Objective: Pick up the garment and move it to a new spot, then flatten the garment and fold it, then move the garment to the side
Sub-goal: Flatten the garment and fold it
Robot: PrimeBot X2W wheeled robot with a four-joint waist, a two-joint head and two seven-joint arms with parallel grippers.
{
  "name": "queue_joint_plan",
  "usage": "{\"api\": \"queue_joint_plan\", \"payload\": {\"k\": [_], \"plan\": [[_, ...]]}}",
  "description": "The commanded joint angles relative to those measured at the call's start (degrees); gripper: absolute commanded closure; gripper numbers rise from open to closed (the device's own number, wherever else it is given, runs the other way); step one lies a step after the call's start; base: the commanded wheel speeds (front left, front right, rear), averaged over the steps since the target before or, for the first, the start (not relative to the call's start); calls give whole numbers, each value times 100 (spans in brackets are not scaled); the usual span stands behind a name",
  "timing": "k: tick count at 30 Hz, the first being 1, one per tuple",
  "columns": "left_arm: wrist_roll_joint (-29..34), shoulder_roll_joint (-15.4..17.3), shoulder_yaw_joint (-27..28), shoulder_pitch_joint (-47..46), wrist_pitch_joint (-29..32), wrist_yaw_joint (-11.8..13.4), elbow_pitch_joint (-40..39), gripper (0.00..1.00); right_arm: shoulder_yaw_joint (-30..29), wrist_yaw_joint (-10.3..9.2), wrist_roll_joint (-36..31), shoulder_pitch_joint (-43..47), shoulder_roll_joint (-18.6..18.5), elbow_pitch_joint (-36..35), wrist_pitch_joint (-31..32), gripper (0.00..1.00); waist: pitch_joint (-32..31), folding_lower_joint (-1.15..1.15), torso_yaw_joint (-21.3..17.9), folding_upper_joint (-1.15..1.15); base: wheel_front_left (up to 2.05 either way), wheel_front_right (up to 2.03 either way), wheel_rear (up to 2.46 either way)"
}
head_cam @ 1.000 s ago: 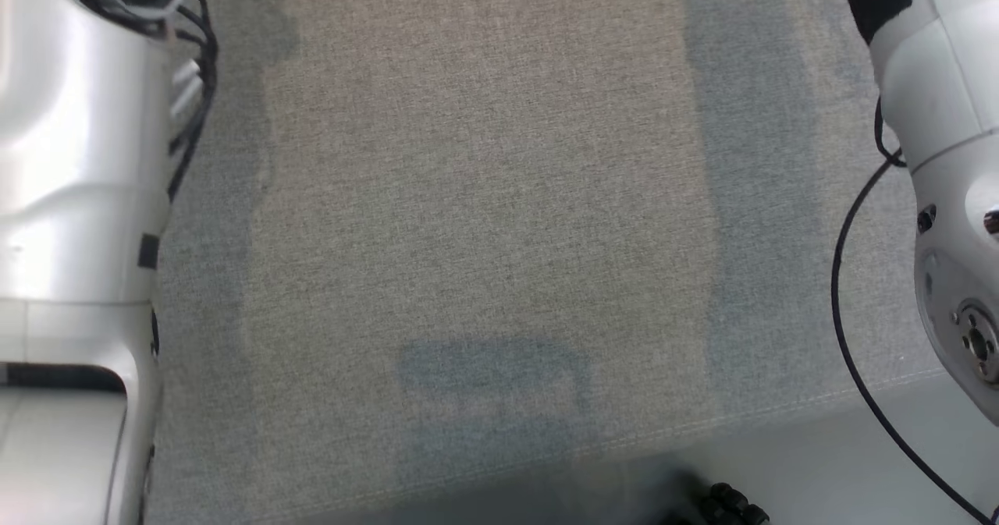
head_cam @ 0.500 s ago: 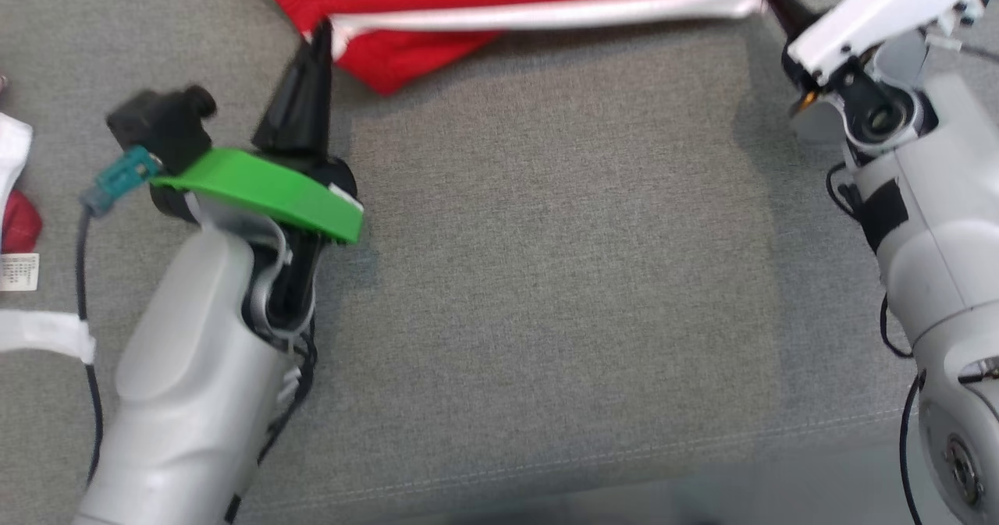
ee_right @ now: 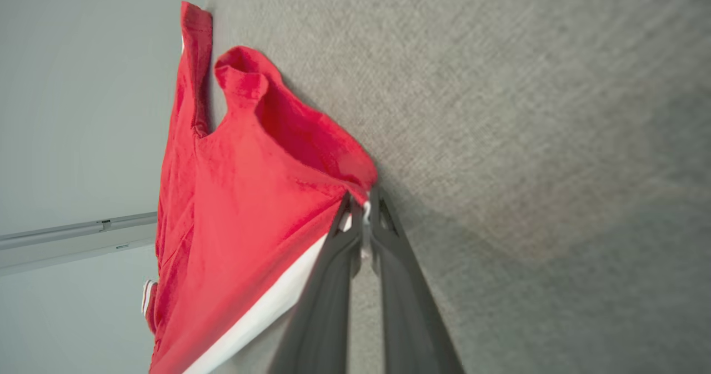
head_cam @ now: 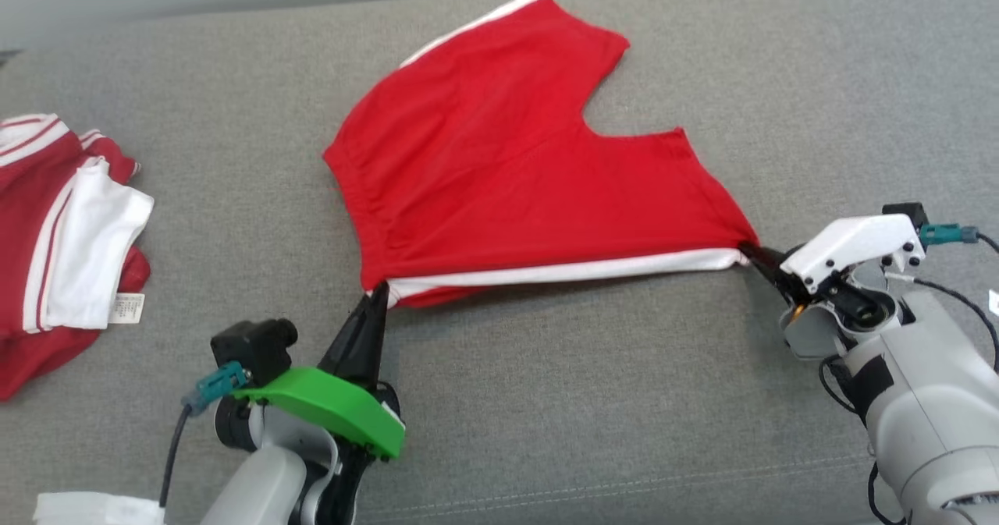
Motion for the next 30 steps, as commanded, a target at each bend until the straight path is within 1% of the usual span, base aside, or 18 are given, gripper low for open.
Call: {"api": "queue_joint_plan", "payload": {"k": [1,2,4,10,13,17,18,19,22,24,26,28,30], "plan": [[36,76,-41,199,36,62,-53,100,-22,-9,19,208,-59,-16,117,100,-561,0,67,0,0,0,0],[81,140,-119,388,84,132,-109,100,-45,-8,-1,401,-89,-128,300,100,-707,0,64,0,0,0,0],[106,161,-183,563,113,192,-175,100,-63,-8,-38,624,-138,-290,476,100,-833,0,61,0,0,0,0],[198,261,-440,1022,291,325,-390,100,-258,-8,-149,1430,-311,-932,1015,100,-1156,0,72,0,0,0,0],[313,361,-606,1213,427,395,-525,100,-487,-8,-208,1915,-370,-1402,1288,100,-1263,0,80,0,0,0,0],[395,522,-804,1416,688,480,-762,100,-881,-8,-422,2676,-343,-2272,1781,100,-1323,0,123,0,0,0,0],[395,522,-804,1416,688,480,-762,100,-881,-8,-422,2676,-343,-2272,1781,100,-1323,0,123,0,0,0,0],[456,621,-901,1479,833,534,-918,100,-1160,-8,-580,3076,-257,-2874,2069,100,-1332,0,167,0,0,0,0],[470,718,-940,1552,986,610,-1198,100,-1821,-6,-892,3494,74,-3924,2437,100,-1302,0,214,0,0,0,0],[487,755,-982,1494,1080,624,-1372,100,-2308,-6,-1194,3564,340,-4585,2724,100,-1247,0,267,0,0,0,0],[457,719,-984,1343,1157,607,-1484,100,-2736,-6,-1532,3369,510,-5154,3056,100,-1177,0,327,0,0,0,0],[431,679,-943,1177,1227,617,-1482,100,-3066,-6,-1830,3008,568,-5411,3344,100,-1076,0,391,0,0,0,0],[411,579,-929,957,1304,598,-1458,100,-3166,-8,-1940,2615,596,-5230,3436,100,-966,0,482,0,0,0,0]]}}
